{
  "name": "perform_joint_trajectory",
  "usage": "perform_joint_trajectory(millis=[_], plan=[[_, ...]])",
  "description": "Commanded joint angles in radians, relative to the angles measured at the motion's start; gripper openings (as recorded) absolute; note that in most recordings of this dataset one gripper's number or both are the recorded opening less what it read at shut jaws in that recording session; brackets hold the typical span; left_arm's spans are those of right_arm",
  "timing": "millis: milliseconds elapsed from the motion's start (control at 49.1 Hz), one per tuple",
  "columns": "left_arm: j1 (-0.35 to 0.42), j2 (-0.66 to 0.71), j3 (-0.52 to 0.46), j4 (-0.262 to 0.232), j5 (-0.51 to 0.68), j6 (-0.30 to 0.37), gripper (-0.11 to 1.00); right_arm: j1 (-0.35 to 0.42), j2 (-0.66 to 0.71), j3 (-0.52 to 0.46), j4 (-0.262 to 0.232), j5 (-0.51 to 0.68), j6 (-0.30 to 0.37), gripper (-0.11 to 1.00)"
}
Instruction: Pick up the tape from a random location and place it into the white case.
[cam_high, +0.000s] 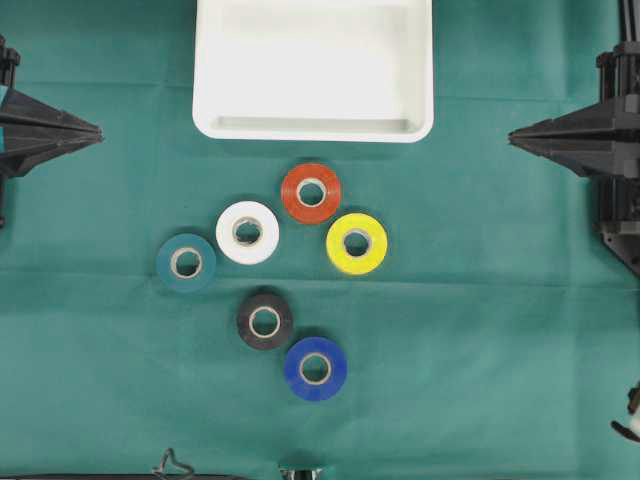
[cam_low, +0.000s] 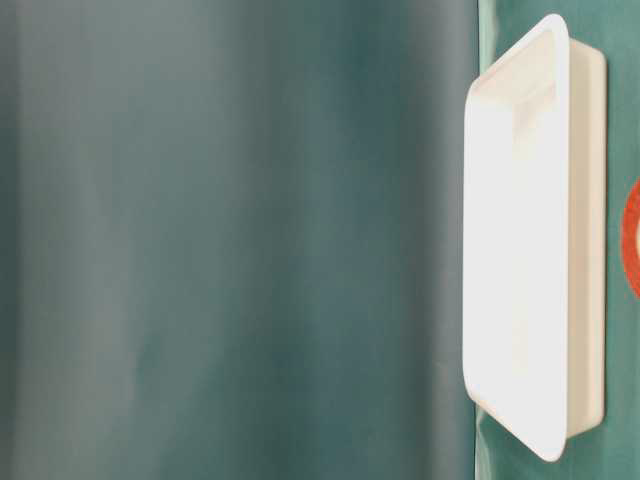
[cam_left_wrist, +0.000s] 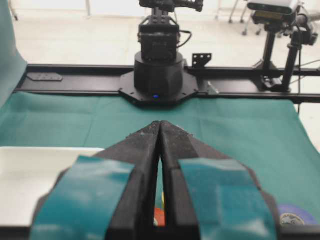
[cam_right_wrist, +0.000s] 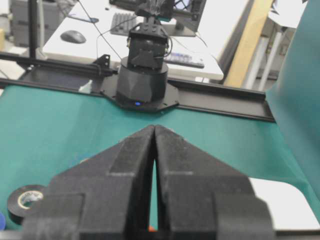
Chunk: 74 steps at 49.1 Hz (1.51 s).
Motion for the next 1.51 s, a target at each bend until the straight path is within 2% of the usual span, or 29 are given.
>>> perform_joint_trajectory(millis=[0, 224, 387, 448, 550, 692, 753, 794, 875, 1140, 1486], plan=[[0.0, 0.014, -0.034, -0.003, 0.026, -0.002, 0.02, -0.008, 0.009, -0.023, 0.0, -0.003, -0.003, 0.0], [0.0, 0.012, -0.043, -0.005, 0.06, 0.005, 0.01, -0.015, 0.026, -0.086, 0.002, 0.167, 0.02, 0.01], [0.0, 0.012, -0.044, -0.005, 0.06, 0.002, 0.02, -0.015, 0.029, -0.092, 0.0, 0.202, 0.018, 0.01], [0.0, 0.012, -0.043, -0.005, 0.06, -0.002, 0.05, -0.015, 0.029, -0.092, 0.0, 0.204, 0.02, 0.06], [0.0, 0.012, -0.044, -0.005, 0.06, -0.003, 0.22, -0.02, 0.032, -0.092, 0.005, 0.206, 0.021, 0.31], [0.0, 0.015, -0.043, -0.005, 0.066, -0.002, 0.64, -0.02, 0.043, -0.091, 0.005, 0.207, 0.021, 0.73], [0.002, 0.015, -0.044, -0.005, 0.078, -0.002, 0.81, -0.02, 0.044, -0.091, 0.005, 0.207, 0.021, 0.87], [0.0, 0.014, -0.044, -0.005, 0.083, -0.003, 0.9, -0.02, 0.044, -0.092, 0.005, 0.213, 0.021, 0.92], [0.0, 0.015, -0.044, -0.005, 0.087, -0.003, 0.99, -0.02, 0.044, -0.094, 0.005, 0.225, 0.021, 0.91], [0.0, 0.015, -0.044, -0.005, 0.089, -0.005, 0.99, -0.021, 0.044, -0.094, 0.005, 0.229, 0.021, 0.92], [-0.092, 0.014, -0.044, -0.005, 0.097, -0.003, 0.99, -0.021, 0.043, -0.097, 0.002, 0.23, 0.021, 0.92]])
